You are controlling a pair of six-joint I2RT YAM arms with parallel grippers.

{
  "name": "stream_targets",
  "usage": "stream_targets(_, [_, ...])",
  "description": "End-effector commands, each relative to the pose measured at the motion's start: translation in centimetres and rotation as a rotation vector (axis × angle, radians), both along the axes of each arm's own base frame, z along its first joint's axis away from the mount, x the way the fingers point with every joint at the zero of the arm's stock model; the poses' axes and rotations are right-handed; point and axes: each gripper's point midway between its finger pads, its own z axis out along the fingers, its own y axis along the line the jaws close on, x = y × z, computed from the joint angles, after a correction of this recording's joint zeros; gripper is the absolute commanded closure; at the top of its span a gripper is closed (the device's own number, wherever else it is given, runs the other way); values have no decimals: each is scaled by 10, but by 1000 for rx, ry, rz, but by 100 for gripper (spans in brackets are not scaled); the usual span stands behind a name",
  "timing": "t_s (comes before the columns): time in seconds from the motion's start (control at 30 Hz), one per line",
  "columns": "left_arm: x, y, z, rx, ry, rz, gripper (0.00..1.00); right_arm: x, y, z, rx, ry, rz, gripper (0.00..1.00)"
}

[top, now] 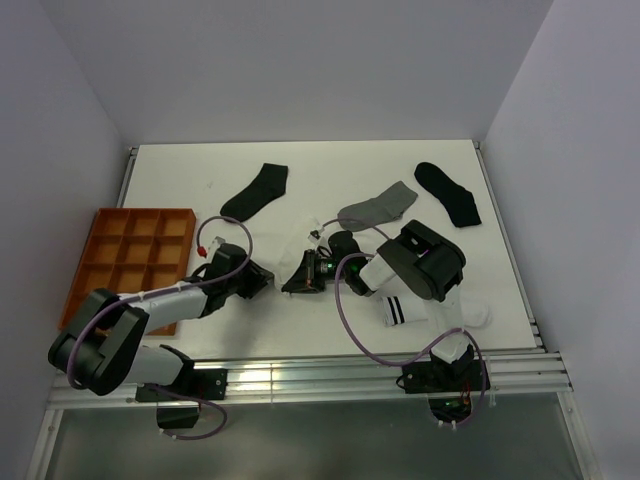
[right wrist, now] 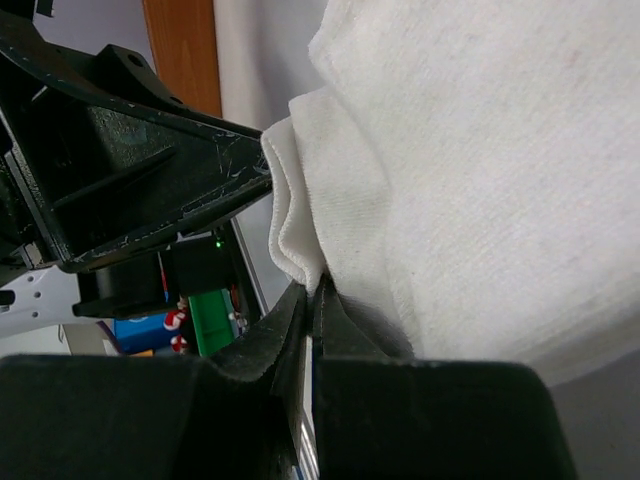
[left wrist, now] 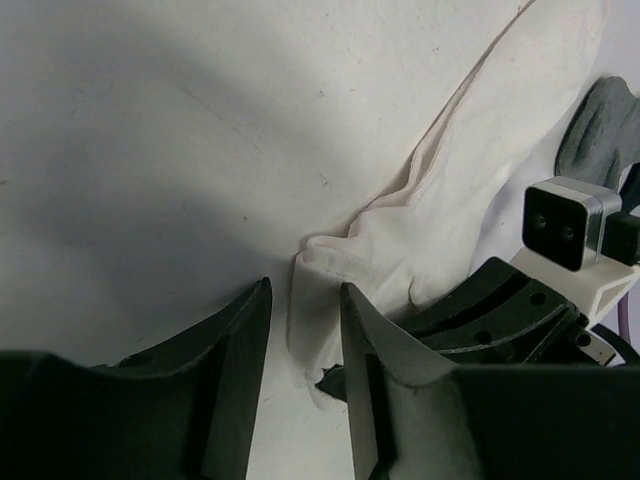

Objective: Roll the socks
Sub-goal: Roll the sock at the center of the board.

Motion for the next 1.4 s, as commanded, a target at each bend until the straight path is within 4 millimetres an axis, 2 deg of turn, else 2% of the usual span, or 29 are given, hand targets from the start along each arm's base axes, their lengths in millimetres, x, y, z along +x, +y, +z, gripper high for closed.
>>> stream_targets(0.0, [-11, 14, -27, 101, 82, 6, 60, 2, -1, 1, 18, -12, -4, 96])
stream_targets(0.17, [-16, 13, -39, 131, 132, -10, 66, 2, 0, 2, 18, -11, -6, 95])
stream_targets(0.3, [-20, 15, -50, 173, 180, -12, 72, 3, -1, 2, 5, -16, -9, 90])
stream_targets(0.43, [-32, 22, -65, 230, 252, -12, 78, 6, -5, 7, -32, -59, -17, 75])
stream_targets(0.57, [-36, 24, -71, 262, 280, -16, 80, 8, -12, 10, -100, -117, -17, 59])
stream_targets(0.63, [-35, 23, -71, 271, 281, -20, 80, 12, -14, 18, -129, -162, -33, 56])
stream_targets(0.67, [-34, 22, -70, 271, 277, -22, 80, 11, -18, 14, -168, -175, -22, 55])
stream_targets(0.73, [-32, 20, -68, 276, 269, -26, 81, 17, -18, 26, -200, -257, -33, 55])
stream_targets(0.8, [-28, 18, -65, 285, 262, -27, 81, 15, -22, 24, -277, -281, -31, 53])
stream_targets(0.83, [-28, 17, -65, 290, 260, -34, 81, 28, -22, 34, -316, -360, -63, 53])
stream_targets(0.87, [-28, 17, -64, 296, 260, -35, 81, 25, -27, 29, -373, -355, -55, 53])
stream_targets(0.93, [-26, 14, -62, 297, 256, -38, 81, 28, -20, 40, -410, -426, -48, 53])
stream_targets(1.0, [-26, 13, -62, 302, 257, -44, 81, 33, -23, 40, -474, -457, -70, 53])
stream_targets(1.03, [-26, 12, -62, 303, 258, -46, 81, 33, -16, 46, -478, -488, -61, 53])
stream_targets(1.1, [-25, 11, -61, 304, 259, -47, 81, 37, -19, 42, -540, -505, -82, 53])
stream_targets(1.13, [-25, 11, -61, 303, 257, -49, 81, 36, -12, 43, -550, -524, -70, 52])
stream_targets(1.37, [-23, 10, -58, 304, 256, -44, 81, 36, -10, 22, -672, -559, -78, 55])
